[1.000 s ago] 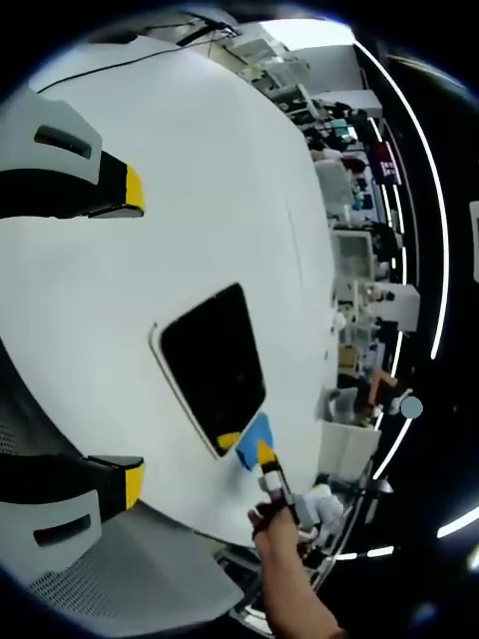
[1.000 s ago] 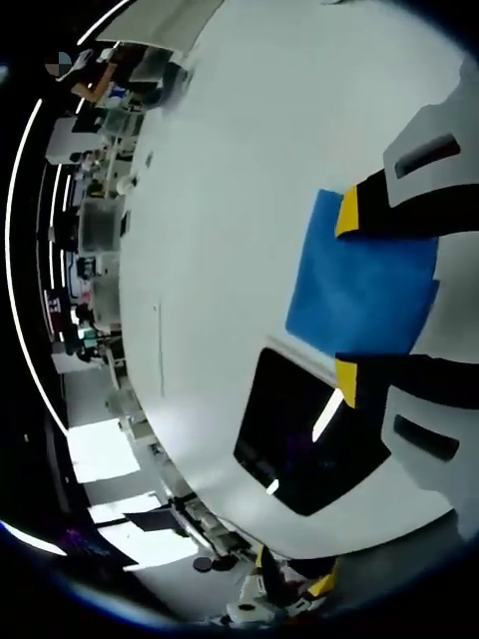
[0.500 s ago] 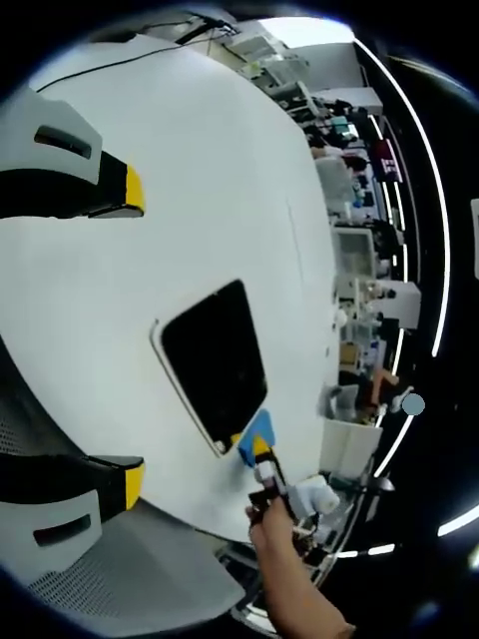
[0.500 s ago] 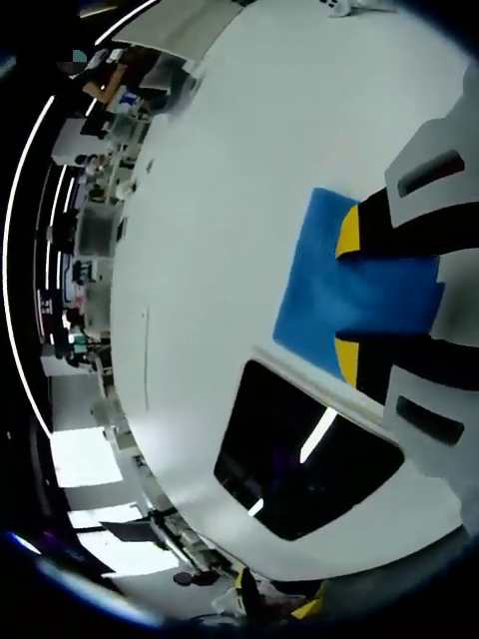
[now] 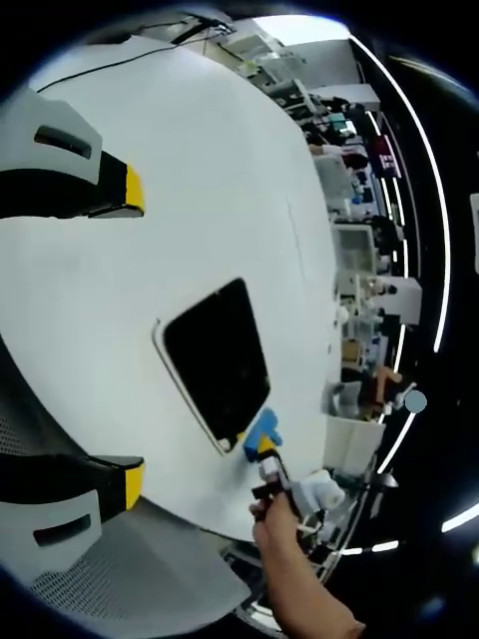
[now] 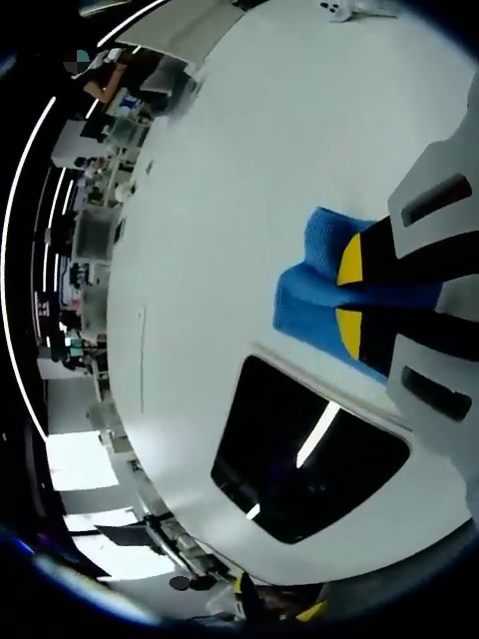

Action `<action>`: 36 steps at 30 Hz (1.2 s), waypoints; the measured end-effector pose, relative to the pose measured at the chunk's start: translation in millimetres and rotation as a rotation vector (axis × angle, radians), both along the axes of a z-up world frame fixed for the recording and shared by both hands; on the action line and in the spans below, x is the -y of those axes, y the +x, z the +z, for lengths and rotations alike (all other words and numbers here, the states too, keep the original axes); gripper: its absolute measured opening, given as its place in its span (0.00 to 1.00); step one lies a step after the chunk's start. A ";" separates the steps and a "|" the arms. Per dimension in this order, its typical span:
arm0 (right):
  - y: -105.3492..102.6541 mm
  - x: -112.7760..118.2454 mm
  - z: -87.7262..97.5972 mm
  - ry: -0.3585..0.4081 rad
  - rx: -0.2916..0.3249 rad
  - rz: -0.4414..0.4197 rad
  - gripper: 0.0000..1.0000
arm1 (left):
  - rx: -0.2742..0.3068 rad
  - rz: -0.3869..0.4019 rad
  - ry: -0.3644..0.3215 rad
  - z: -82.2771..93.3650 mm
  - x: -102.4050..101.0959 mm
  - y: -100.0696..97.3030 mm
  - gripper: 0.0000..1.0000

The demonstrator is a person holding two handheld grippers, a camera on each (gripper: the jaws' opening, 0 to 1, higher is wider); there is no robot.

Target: Wipe the mirror surface with the cleaning cloth until all visible marks leave the cleaned area.

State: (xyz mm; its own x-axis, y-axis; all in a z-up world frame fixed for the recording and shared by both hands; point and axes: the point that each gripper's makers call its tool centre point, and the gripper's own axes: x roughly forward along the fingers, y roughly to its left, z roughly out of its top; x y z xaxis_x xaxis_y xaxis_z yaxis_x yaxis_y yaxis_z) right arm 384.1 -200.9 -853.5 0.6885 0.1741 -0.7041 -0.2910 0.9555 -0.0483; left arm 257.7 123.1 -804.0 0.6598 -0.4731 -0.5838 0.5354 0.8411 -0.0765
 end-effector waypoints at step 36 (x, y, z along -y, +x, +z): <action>12.6 4.6 32.1 0.108 0.011 -0.072 0.01 | 0.014 0.010 0.005 1.4 -7.9 2.1 1.00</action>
